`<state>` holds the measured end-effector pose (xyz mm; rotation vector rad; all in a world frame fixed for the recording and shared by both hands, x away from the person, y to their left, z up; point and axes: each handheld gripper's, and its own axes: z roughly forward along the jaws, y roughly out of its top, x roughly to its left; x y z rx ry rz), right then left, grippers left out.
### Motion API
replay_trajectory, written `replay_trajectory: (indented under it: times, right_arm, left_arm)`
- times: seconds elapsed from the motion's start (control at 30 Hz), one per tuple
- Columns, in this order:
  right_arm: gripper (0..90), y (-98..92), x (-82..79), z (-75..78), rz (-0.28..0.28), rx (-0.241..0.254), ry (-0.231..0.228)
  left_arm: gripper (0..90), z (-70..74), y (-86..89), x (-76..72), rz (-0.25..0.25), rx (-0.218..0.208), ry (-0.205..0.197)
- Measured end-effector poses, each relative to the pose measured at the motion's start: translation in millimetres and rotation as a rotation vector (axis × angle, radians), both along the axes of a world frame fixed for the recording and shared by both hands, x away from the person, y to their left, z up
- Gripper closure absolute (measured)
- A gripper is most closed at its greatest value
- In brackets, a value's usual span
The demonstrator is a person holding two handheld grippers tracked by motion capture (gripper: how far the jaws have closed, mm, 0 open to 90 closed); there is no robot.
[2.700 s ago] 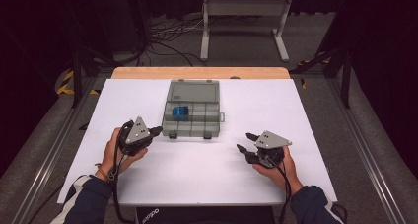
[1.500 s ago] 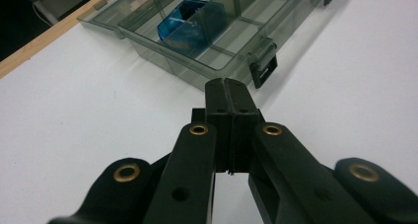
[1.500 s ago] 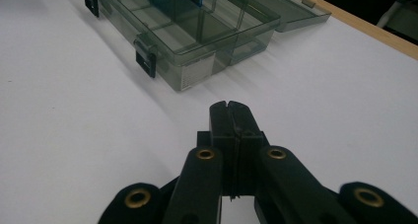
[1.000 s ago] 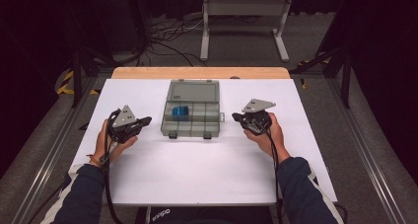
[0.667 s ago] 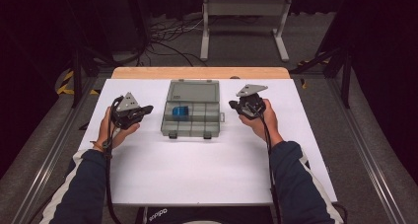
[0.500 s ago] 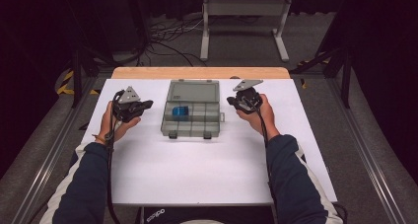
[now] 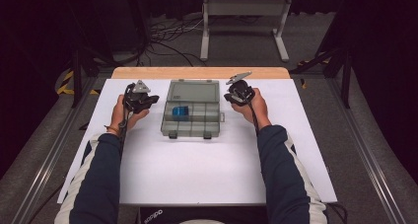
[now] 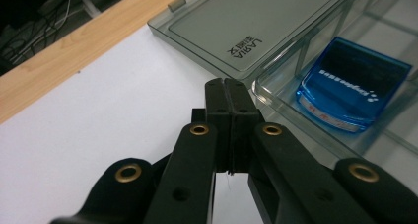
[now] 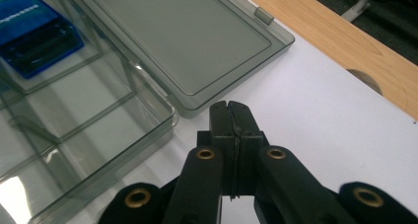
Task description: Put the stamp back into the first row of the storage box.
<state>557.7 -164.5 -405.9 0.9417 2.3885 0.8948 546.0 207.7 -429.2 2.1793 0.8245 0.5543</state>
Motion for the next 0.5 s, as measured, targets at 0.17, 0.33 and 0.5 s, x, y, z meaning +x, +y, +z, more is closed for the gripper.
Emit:
replay_trajectory:
  times: [0.17,0.33,0.5]
  right_arm:
    - [90.0,2.0,10.3,-6.7,-0.018,-0.026,0.025]
    - [90.0,4.9,20.3,-14.0,-0.027,-0.041,0.047]
    - [90.0,10.7,28.3,-19.6,-0.023,-0.07,0.066]
  left_arm:
    - [90.0,-5.5,-6.6,12.1,0.016,0.003,0.021]
    - [89.9,-11.8,-5.9,21.0,0.031,0.014,0.047]
    - [90.0,-16.8,-5.7,28.5,0.033,0.013,0.059]
